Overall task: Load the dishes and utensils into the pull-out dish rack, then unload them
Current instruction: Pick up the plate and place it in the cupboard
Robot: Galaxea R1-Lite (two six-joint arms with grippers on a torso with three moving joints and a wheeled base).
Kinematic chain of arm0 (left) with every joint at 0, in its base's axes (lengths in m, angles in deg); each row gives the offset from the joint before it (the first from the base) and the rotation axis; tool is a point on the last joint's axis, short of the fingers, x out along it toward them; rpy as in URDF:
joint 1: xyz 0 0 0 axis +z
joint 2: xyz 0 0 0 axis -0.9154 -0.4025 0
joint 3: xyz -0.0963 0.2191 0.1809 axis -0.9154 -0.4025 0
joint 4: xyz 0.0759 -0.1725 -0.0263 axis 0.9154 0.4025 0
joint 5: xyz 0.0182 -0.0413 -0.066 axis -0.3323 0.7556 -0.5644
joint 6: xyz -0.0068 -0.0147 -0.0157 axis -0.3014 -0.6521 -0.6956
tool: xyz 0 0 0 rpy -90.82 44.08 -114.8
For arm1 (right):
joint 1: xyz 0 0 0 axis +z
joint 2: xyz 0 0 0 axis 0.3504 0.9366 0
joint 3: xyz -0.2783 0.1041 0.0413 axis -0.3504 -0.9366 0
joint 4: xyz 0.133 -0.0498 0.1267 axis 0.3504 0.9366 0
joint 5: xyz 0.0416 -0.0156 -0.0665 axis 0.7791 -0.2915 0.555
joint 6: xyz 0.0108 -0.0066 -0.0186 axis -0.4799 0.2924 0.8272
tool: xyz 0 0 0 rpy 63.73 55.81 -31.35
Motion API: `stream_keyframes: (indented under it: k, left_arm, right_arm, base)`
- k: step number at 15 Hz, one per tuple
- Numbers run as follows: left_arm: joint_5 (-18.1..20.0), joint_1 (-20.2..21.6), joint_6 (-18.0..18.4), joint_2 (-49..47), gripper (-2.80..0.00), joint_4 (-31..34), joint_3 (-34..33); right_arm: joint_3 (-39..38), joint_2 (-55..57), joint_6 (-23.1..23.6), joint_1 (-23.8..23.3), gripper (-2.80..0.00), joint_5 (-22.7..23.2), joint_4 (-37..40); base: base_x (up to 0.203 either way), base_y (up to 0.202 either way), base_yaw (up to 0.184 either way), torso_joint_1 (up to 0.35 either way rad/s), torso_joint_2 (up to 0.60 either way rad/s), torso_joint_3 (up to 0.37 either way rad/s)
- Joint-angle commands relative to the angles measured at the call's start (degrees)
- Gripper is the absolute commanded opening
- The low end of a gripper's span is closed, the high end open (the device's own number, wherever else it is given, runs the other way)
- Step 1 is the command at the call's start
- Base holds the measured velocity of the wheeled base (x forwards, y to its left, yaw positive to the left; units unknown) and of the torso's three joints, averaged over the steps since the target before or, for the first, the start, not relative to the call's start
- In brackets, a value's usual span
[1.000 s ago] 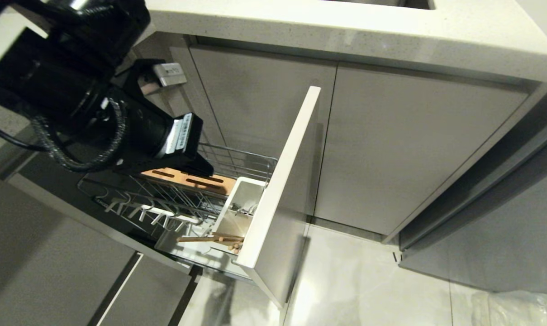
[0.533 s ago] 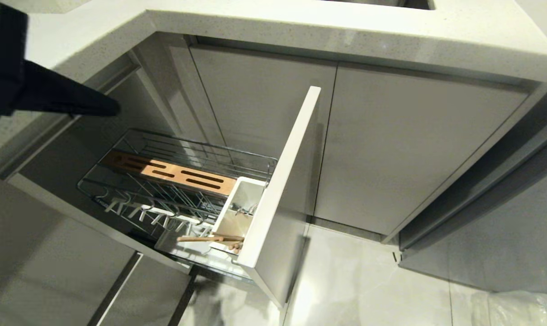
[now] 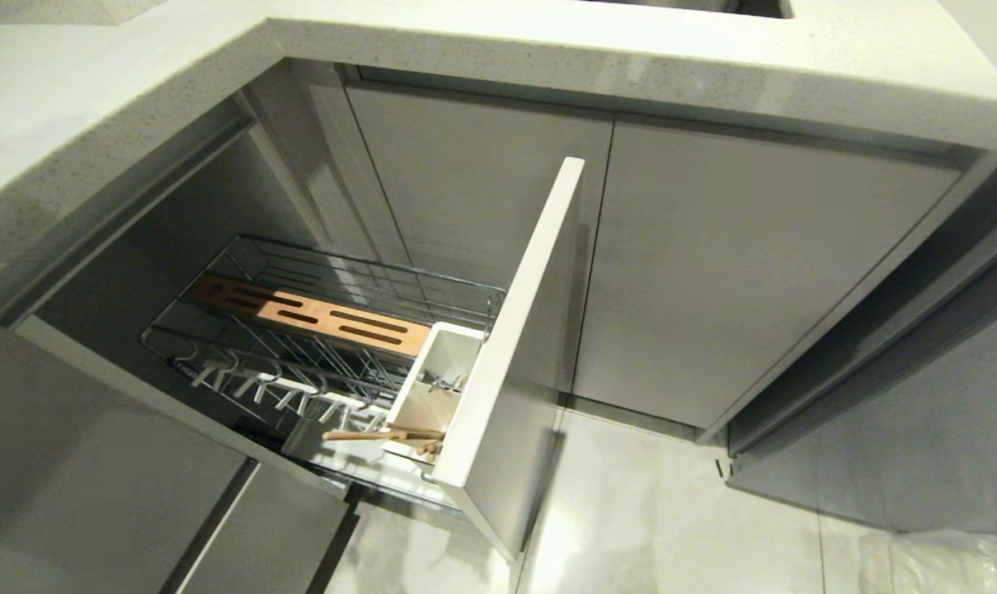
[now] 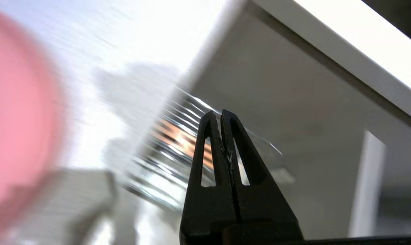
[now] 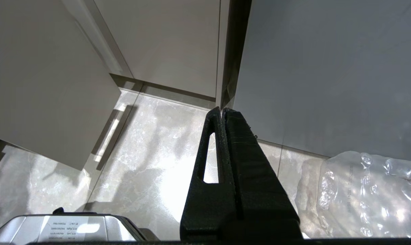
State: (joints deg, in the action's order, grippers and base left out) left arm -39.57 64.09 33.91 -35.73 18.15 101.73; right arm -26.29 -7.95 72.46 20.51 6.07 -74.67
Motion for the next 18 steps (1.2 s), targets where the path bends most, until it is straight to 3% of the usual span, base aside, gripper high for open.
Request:
stream_keyframes:
  k: [1, 4, 9, 10, 13, 18]
  left_arm:
    - [-6.99, 2.87, 0.83, -0.74, -2.8, -5.81, -2.78]
    - [-19.53, 5.35, 4.97, -4.6, -2.8, -11.12, -4.71]
    - [-24.84, 7.6, 5.42, -9.89, -2.8, -12.78, -3.64]
    - [-25.4, 7.62, 5.43, -9.97, 0.0, -12.78, -3.71]
    - [-25.95, 7.62, 5.34, -9.88, 0.0, -12.78, -3.63]
    - [-30.7, 7.67, 5.51, -12.39, 0.0, -12.31, -3.33]
  right_arm:
    - [0.0, 0.04, 0.0, 0.0, -2.8, 0.0, 0.0]
    - [0.0, 0.04, 0.0, 0.0, -2.8, 0.0, 0.0]
    - [0.0, 0.04, 0.0, 0.0, -2.8, 0.0, 0.0]
    - [0.0, 0.04, 0.0, 0.0, -2.8, 0.0, 0.0]
    - [0.0, 0.04, 0.0, 0.0, -2.8, 0.0, 0.0]
    - [0.0, 0.04, 0.0, 0.0, -2.8, 0.0, 0.0]
  base:
    - [0.0, 0.0, 0.0, 0.0, 0.0, 0.0]
    - [0.0, 0.0, 0.0, 0.0, 0.0, 0.0]
    - [0.0, 0.0, 0.0, 0.0, 0.0, 0.0]
    - [0.0, 0.0, 0.0, 0.0, 0.0, 0.0]
    - [0.0, 0.0, 0.0, 0.0, 0.0, 0.0]
    - [0.0, 0.0, 0.0, 0.0, 0.0, 0.0]
